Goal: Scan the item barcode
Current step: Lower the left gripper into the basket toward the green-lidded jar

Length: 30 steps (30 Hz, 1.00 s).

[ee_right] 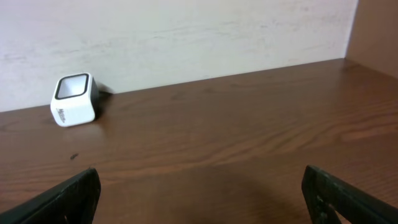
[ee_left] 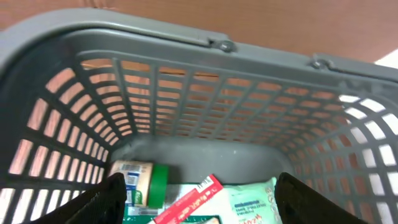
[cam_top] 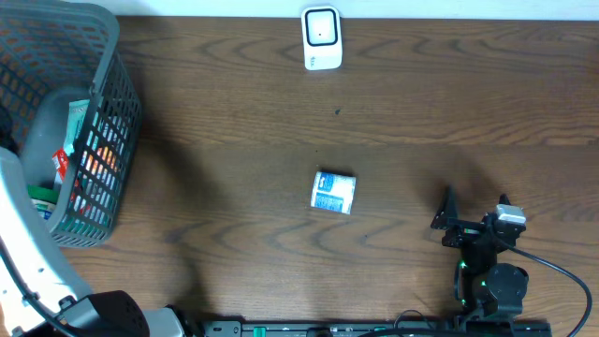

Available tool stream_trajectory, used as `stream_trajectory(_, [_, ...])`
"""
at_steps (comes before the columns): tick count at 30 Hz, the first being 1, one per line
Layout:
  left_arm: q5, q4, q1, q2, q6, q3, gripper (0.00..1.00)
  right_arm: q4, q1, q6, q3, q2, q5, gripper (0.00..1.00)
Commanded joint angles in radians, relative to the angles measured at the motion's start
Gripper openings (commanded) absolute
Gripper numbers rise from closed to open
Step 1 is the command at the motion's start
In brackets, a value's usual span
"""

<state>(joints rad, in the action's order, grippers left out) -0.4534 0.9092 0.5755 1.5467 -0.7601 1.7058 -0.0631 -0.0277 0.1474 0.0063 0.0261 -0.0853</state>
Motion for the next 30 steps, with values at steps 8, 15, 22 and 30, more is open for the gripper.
stream_trajectory(8, [-0.027, 0.079, 0.016, 0.025, -0.017, -0.005, 0.76, -0.003, 0.005, -0.014, -0.001, 0.000, -0.003, 0.99])
stream_trajectory(15, [-0.026, 0.165, 0.019, 0.133, -0.058, -0.005, 0.76, -0.003, 0.005, -0.014, -0.001, 0.000, -0.003, 0.99])
stream_trajectory(22, [-0.026, 0.217, 0.019, 0.298, -0.057, -0.005, 0.76, -0.003, 0.005, -0.014, -0.001, 0.000, -0.003, 0.99])
stream_trajectory(30, [0.056, 0.232, 0.054, 0.404, 0.053, -0.005, 0.76, -0.003, 0.005, -0.014, -0.001, 0.000, -0.003, 0.99])
